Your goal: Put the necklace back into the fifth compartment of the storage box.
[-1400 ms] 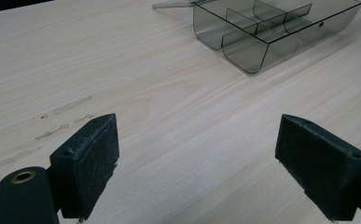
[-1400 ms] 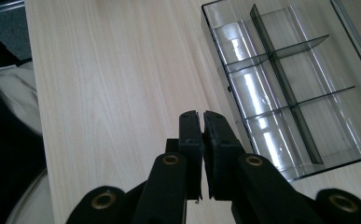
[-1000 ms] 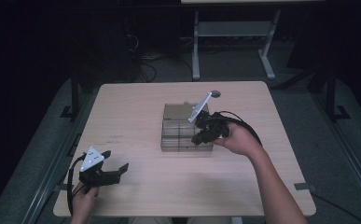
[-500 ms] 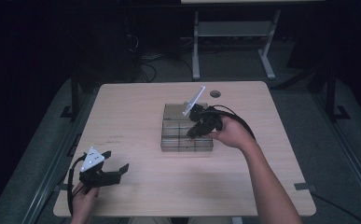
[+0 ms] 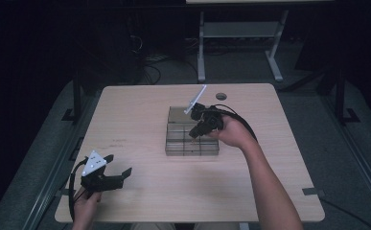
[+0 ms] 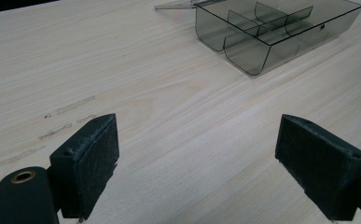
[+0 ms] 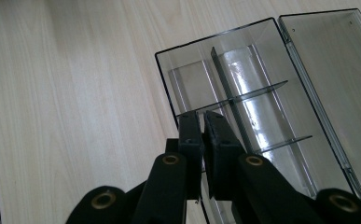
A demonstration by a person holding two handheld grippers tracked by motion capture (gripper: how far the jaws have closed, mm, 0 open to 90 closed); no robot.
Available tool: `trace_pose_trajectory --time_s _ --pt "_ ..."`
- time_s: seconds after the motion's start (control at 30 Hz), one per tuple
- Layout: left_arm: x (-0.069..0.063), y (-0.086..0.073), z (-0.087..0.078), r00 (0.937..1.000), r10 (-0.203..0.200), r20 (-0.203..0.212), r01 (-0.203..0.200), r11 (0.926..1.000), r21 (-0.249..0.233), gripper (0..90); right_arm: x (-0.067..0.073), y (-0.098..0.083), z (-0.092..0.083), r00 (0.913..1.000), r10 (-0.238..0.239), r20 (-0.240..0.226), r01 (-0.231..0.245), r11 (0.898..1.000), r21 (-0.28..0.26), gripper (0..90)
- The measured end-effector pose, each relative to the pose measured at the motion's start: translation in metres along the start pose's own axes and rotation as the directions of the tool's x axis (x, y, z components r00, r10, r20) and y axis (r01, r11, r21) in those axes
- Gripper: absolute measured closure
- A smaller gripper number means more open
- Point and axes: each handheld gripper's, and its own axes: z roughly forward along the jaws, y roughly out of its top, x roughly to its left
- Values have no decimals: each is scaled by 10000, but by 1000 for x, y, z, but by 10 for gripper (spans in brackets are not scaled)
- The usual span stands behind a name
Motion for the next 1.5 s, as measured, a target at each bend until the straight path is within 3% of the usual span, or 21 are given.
trace_pose_trajectory --time_s 1.13,1.5 --pt "0 0 0 10000 -24 29 24 10000 -44 130 -14 5 30 9995 316 7 -316 9971 687 855" --pt "0 0 0 10000 -69 32 70 9999 -81 130 -19 2 36 9985 548 -53 -543 9963 661 855"
